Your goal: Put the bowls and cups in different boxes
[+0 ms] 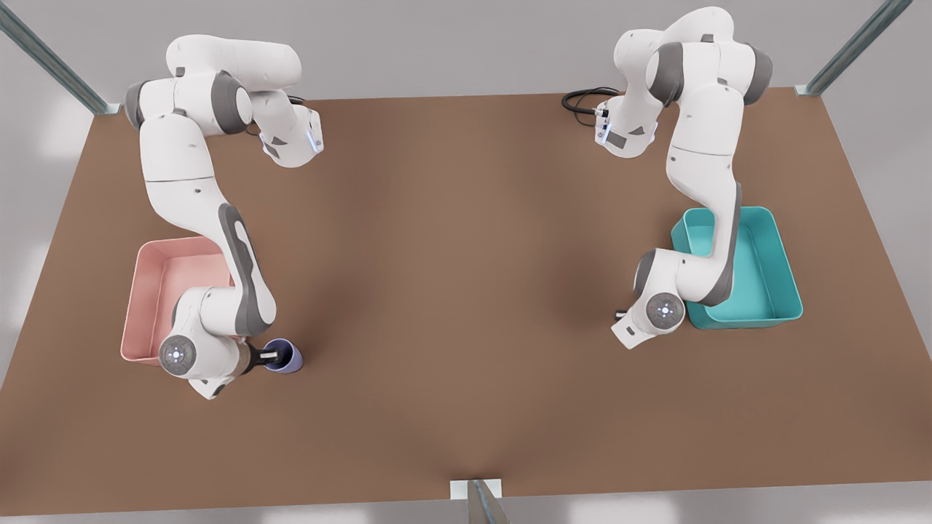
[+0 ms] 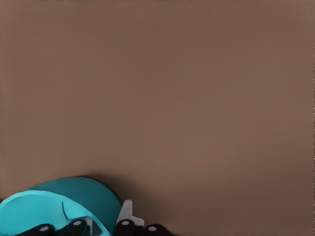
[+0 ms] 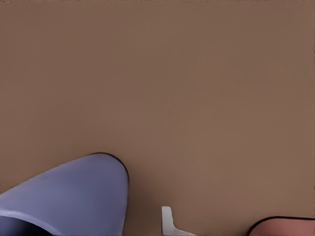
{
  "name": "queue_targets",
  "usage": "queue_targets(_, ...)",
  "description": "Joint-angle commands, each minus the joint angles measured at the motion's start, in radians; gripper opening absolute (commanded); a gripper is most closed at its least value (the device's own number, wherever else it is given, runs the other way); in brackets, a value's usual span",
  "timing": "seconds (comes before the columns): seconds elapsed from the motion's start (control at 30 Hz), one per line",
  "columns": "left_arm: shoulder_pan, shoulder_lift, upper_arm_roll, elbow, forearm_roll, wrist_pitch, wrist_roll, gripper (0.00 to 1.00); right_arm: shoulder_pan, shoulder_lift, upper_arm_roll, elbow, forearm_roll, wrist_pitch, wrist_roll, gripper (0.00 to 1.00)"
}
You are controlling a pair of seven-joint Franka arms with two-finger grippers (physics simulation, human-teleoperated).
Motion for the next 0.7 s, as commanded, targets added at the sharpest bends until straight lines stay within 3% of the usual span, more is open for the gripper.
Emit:
queue_targets(0.0, 0.000, -0.009, 0.000, 0.002, -0.022, 0.004, -0.018, 0.21, 0.002, -0.003, 0.000, 0.001, -0.003, 0.015, -0.001, 0.47)
queue_targets(0.07, -0.003, -0.017, 0.000, 0.002, -0.022, 0.001, -0.044, 0.21, 0.005, -0.003, 0.000, 0.004, -0.003, 0.015, 0.005, 0.22)
queue_targets(0.2, 0.017, -0.199, 0.002, 0.004, -0.024, -0.213, -0.098, 0.21, 0.000, -0.014, 0.001, 0.012, 0.000, 0.003, -0.009, 0.21)
queue_targets(0.27, 0.051, -0.325, 0.011, 0.005, -0.022, -0.353, -0.190, 0.21, -0.001, -0.109, 0.001, 0.024, 0.003, -0.104, -0.098, 0.21)
queue_targets(0.33, 0.075, -0.387, 0.098, 0.005, -0.024, -0.417, -0.189, 0.21, -0.050, -0.198, 0.001, 0.022, 0.005, -0.205, -0.246, 0.21)
queue_targets(0.47, 0.131, -0.385, 0.167, -0.024, -0.018, -0.417, -0.147, 0.21, -0.188, -0.284, -0.011, 0.006, -0.012, -0.367, -0.423, 0.21)
queue_targets(0.53, 0.126, -0.384, 0.201, -0.191, -0.019, -0.272, -0.103, 0.21, -0.221, -0.299, -0.080, 0.004, -0.037, -0.368, -0.540, 0.21)
queue_targets(0.67, 0.140, -0.339, 0.201, -0.276, -0.019, -0.112, -0.101, 0.21, -0.250, -0.287, -0.109, -0.039, -0.044, -0.351, -0.573, 0.21)
